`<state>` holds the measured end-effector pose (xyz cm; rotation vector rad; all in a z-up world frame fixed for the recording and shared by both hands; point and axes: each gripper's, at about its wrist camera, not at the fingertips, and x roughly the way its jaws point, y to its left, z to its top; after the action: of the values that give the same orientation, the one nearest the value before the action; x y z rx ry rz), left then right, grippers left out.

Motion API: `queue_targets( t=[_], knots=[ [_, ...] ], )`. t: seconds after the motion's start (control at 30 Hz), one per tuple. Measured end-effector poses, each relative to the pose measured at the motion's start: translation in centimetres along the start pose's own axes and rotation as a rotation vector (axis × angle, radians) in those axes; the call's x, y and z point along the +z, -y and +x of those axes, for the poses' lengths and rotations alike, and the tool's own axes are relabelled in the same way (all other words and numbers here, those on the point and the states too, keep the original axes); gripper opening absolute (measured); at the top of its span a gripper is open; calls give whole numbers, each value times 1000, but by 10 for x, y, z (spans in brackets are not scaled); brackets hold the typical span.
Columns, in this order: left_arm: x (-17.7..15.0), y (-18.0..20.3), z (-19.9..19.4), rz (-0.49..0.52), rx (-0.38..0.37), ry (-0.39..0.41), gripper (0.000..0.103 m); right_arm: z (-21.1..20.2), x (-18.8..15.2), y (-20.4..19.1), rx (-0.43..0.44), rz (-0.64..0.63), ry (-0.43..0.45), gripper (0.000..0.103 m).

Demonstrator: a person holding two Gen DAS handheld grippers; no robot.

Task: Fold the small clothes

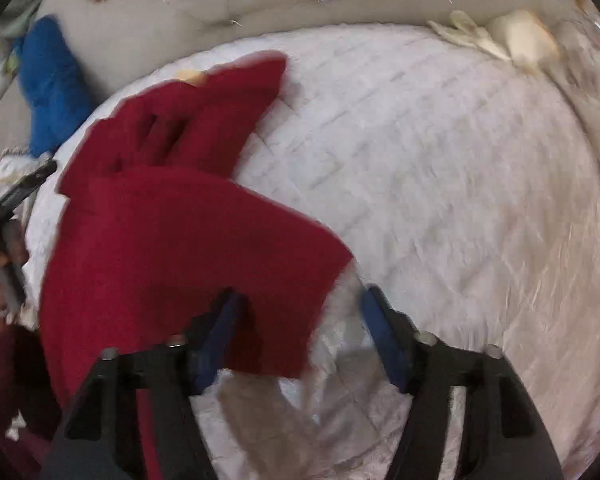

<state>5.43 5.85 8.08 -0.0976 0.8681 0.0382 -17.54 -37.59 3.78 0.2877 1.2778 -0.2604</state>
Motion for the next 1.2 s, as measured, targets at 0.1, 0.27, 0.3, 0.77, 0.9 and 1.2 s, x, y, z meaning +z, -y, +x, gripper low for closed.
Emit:
queue_targets(
  t=[0.1, 0.27, 0.3, 0.77, 0.9, 1.2],
  knots=[
    [1, -5, -2, -21, 2, 3, 92, -29, -8, -1, 172, 92, 116, 0],
    [8, -20, -11, -75, -4, 22, 92, -110, 17, -61, 499, -5, 270, 0],
    [10, -24, -13, -92, -7, 29, 92, -120, 25, -79, 553, -39, 283, 0],
    [19, -83, -36, -231, -31, 67, 92, -55, 103, -221, 347, -217, 231, 36],
    [20, -69, -38, -179, -41, 74, 92, 2, 73, -170, 19, -212, 85, 36],
    [16, -46, -29, -94, -18, 50, 92, -2, 26, -109, -268, -223, 164, 0]
  ],
)
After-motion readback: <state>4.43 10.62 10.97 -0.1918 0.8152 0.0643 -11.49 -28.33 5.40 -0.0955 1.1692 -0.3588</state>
